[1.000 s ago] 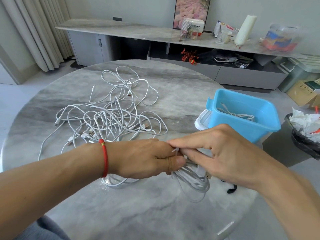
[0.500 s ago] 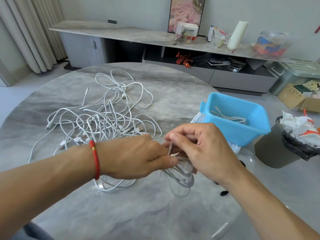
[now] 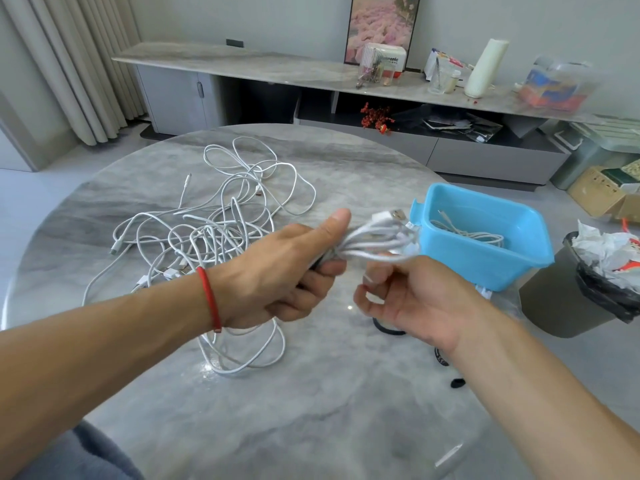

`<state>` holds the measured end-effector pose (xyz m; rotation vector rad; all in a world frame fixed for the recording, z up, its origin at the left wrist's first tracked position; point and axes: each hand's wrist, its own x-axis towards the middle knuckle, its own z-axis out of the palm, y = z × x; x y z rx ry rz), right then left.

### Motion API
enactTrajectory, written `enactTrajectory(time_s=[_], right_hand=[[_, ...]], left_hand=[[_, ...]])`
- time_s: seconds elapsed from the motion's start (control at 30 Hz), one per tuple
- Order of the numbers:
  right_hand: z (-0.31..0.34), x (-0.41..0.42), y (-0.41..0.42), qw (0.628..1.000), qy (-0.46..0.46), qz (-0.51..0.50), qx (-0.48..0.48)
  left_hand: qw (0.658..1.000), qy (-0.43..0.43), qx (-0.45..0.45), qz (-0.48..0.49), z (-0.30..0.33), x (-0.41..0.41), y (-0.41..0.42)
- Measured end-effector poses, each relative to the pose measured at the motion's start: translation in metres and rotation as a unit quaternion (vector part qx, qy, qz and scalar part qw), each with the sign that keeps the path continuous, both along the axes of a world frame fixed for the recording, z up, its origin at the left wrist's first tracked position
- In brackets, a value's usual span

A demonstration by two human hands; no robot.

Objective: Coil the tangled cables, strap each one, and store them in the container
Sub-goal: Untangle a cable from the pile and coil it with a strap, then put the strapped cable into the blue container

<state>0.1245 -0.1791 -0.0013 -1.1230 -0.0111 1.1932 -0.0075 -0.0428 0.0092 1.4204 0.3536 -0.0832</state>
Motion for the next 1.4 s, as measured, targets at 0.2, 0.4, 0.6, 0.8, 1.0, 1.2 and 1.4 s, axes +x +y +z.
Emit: enactTrajectory(time_s=[0.2, 0.4, 0.6, 0.8, 1.0, 1.2, 1.4], right_hand=[[-0.022, -0.026, 0.012, 0.999, 0.04, -0.002, -0.013], [-0.019, -0.023, 0.007, 0.898, -0.396, 0.134, -0.136], [-0.014, -0.016, 0.006, 0.867, -0.453, 0.102, -0.179], [-0.002, -0.023, 0.01, 0.985, -0.156, 0.002, -0.075], [0.0, -0.028, 0.004, 0.982, -0.164, -0.065, -0.062], [0.001, -0.017, -0.005, 0.945, -0.305, -0.059, -0.1], [0.007, 0.039, -0.028, 0.748, -0.609, 0.018, -0.264]], left_hand=[[0.993, 0.077, 0.023, 0.081, -0.017, 0.008, 0.01], [0.992, 0.116, 0.007, 0.054, -0.023, 0.011, 0.017], [0.993, 0.098, 0.059, 0.021, -0.021, 0.01, 0.025], [0.804, -0.015, 0.595, 0.002, -0.034, 0.019, 0.017], [0.755, -0.025, 0.656, -0.003, -0.036, 0.029, 0.006], [0.763, -0.019, 0.646, 0.023, -0.035, 0.041, -0.01], [0.927, 0.017, 0.373, 0.028, -0.009, 0.07, -0.016]])
